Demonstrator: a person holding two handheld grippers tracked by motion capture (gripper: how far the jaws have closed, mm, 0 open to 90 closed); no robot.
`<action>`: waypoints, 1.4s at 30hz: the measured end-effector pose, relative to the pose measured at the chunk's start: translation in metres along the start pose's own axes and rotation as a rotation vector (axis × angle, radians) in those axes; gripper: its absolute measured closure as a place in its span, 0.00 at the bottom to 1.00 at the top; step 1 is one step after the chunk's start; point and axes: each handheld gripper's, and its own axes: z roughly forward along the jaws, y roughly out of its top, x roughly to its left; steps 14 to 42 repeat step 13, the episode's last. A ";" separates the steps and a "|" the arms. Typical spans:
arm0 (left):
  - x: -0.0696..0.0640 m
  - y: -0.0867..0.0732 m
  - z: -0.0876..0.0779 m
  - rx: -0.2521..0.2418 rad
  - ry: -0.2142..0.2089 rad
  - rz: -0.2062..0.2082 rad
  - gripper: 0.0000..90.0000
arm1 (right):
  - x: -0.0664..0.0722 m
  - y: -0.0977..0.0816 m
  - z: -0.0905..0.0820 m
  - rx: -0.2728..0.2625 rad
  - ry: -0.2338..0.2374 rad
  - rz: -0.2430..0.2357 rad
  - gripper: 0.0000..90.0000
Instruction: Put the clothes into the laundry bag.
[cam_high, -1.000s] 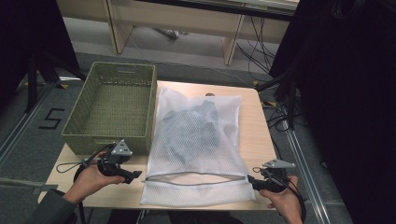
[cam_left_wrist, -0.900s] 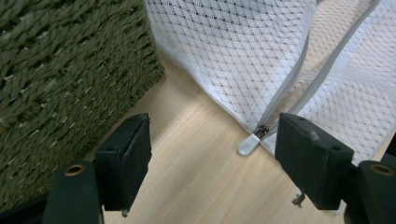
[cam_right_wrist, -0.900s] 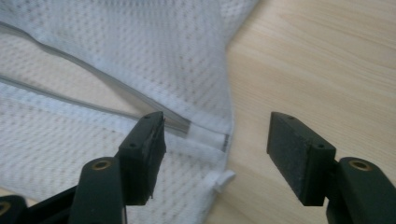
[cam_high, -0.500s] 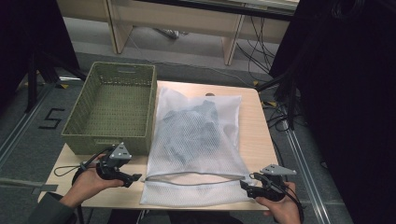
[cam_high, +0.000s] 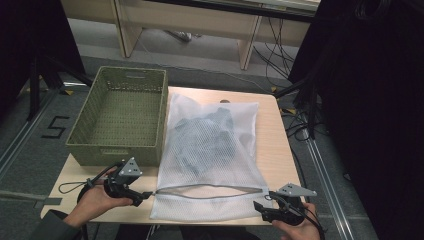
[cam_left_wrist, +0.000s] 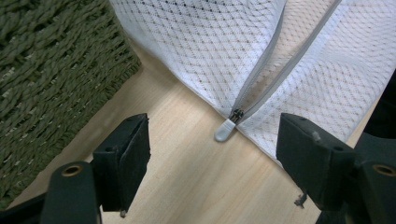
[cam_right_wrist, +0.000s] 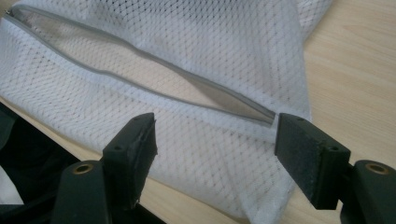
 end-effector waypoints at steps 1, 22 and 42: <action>0.000 0.000 0.000 -0.004 0.002 0.000 0.28 | 0.004 0.000 0.000 0.014 0.003 0.033 0.34; 0.002 0.000 0.001 0.003 0.003 -0.005 0.28 | 0.001 0.000 0.003 0.013 0.012 -0.008 0.33; 0.002 0.000 0.001 0.003 0.003 -0.005 0.28 | 0.001 0.000 0.003 0.013 0.012 -0.008 0.33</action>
